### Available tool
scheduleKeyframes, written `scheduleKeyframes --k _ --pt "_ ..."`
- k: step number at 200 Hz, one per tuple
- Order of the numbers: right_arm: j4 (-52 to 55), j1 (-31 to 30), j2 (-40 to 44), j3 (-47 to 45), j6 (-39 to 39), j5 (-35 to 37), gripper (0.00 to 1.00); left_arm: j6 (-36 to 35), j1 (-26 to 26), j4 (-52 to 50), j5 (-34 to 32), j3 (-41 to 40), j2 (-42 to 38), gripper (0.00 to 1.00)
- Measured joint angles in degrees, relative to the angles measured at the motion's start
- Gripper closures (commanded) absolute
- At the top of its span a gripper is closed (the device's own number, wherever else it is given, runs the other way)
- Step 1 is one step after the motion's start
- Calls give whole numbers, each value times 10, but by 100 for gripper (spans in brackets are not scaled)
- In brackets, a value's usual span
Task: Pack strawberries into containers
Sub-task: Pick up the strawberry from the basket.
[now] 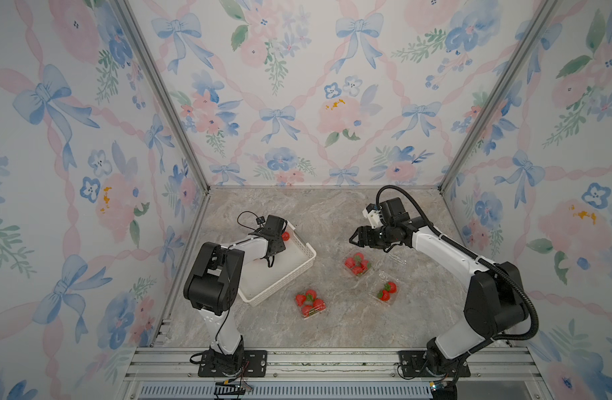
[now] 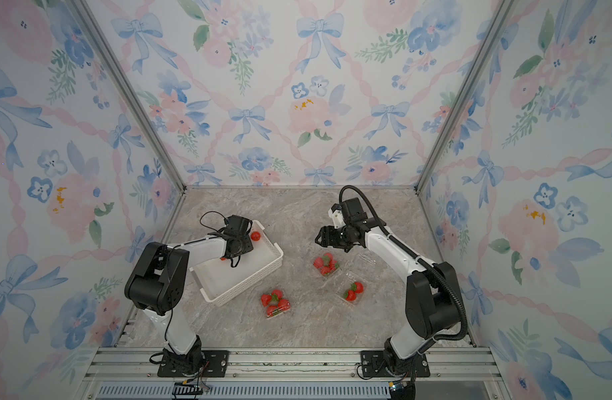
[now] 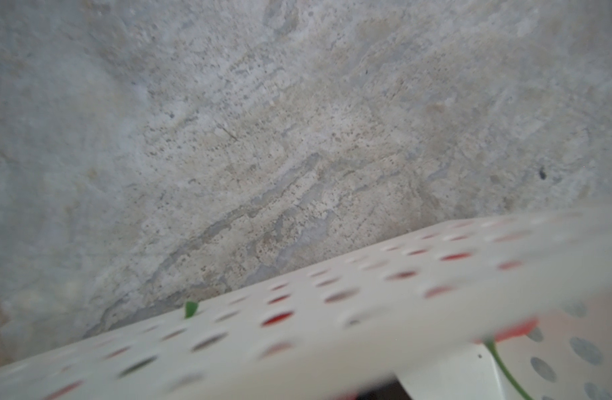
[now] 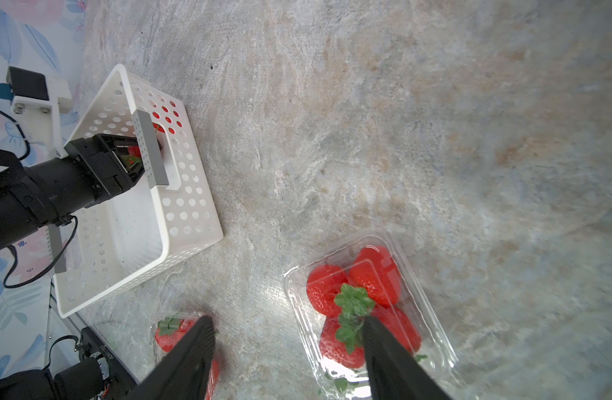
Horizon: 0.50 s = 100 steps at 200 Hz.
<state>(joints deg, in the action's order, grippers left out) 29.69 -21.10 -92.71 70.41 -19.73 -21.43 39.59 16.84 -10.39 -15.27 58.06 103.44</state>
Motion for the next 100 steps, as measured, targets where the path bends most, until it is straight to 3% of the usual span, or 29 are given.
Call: scheduleKeyframes --k 53,100 --pt "-2 39 44 -38 -13 0 31 0 33 -2 15 -13 -54 67" --pt "1 119 172 -105 -31 6 30 21 152 0 22 -15 -147 66"
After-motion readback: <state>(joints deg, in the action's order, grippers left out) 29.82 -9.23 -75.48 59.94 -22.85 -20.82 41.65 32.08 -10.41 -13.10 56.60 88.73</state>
